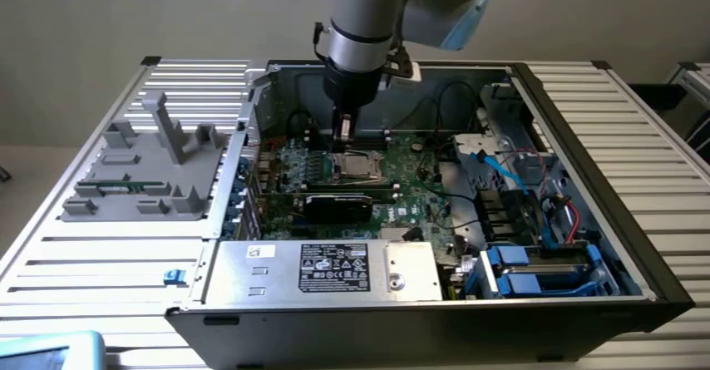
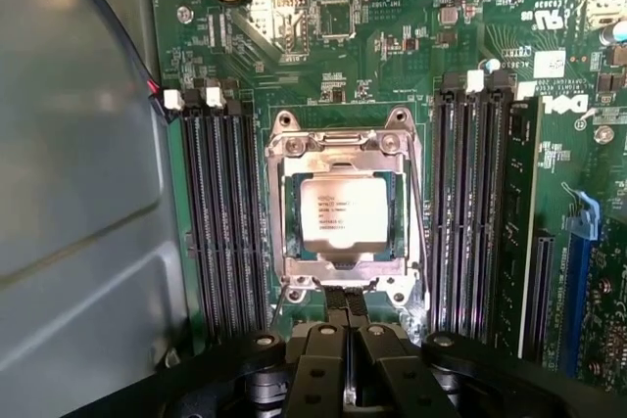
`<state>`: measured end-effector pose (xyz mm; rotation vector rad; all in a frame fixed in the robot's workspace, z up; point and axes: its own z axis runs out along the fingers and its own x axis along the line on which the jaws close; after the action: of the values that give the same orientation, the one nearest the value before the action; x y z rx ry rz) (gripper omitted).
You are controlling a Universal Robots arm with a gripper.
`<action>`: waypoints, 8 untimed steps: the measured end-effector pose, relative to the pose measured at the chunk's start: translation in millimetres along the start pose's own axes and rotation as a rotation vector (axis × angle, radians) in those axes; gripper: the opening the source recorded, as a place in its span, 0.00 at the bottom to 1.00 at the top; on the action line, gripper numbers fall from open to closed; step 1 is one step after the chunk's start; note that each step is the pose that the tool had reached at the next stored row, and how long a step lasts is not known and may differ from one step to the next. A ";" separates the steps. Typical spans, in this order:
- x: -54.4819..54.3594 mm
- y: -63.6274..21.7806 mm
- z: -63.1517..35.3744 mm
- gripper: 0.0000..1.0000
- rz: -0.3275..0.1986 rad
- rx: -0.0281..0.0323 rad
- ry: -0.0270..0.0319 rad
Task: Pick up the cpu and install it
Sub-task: 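Close the cpu cover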
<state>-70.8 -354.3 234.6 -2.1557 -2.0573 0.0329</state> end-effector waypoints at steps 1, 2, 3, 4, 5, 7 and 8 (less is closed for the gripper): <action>-0.1 -0.8 1.1 0.11 0.000 -0.0021 -0.0015; -0.2 -1.1 1.9 0.11 0.000 -0.0042 -0.0040; -0.3 -1.2 2.7 0.11 0.000 -0.0066 -0.0066; -0.4 -1.2 3.4 0.11 0.000 -0.0101 -0.0095; -0.5 -1.2 4.0 0.11 0.000 -0.0144 -0.0117; -0.5 -1.3 5.1 0.11 -0.001 -0.0271 -0.0149; -0.6 -2.3 5.7 0.11 -0.001 -0.0357 -0.0160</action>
<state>-73.8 -354.2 229.2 -2.1817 -2.0836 0.0133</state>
